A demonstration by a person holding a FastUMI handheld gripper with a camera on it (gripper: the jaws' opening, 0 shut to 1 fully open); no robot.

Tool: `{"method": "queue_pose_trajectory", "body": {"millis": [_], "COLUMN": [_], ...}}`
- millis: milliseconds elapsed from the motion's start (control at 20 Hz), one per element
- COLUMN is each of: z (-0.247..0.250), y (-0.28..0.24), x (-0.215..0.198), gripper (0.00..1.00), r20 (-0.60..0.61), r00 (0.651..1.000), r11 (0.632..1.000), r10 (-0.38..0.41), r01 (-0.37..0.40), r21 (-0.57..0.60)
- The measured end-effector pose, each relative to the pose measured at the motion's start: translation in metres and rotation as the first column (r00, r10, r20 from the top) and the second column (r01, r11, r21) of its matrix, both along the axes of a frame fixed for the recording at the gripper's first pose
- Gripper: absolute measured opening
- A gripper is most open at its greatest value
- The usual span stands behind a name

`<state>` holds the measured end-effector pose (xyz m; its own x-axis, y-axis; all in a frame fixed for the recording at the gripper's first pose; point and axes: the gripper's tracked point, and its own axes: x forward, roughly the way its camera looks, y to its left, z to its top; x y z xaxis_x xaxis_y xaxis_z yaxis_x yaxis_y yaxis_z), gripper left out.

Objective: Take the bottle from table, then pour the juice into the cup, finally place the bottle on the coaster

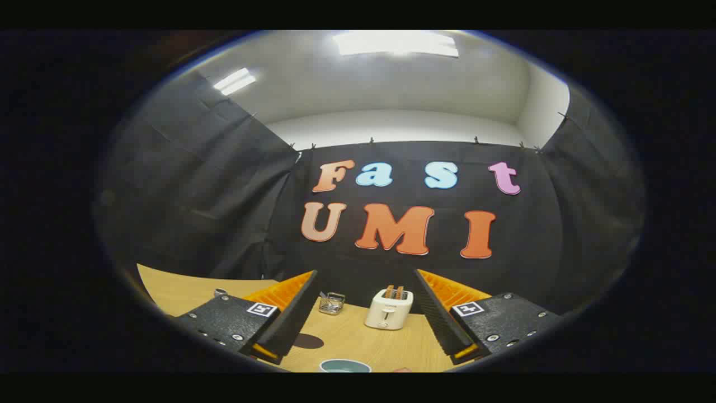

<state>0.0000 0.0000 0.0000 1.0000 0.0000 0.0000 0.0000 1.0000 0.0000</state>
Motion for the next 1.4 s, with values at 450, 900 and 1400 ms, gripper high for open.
{"method": "queue_pose_trajectory", "body": {"millis": [450, 900, 1400], "z": [0.012, 0.008, 0.001], "y": [0.019, 0.029, 0.066], "x": [-0.005, -0.007, -0.011], "gripper": [0.97, 0.97, 0.97], "r20": [0.006, -0.001, -0.02], "r00": [0.999, 0.998, 0.99], "r11": [0.999, 0.998, 0.989], "r10": [0.037, 0.064, 0.139], "r01": [-0.037, -0.064, -0.138], "r21": [0.014, 0.009, 0.06]}}
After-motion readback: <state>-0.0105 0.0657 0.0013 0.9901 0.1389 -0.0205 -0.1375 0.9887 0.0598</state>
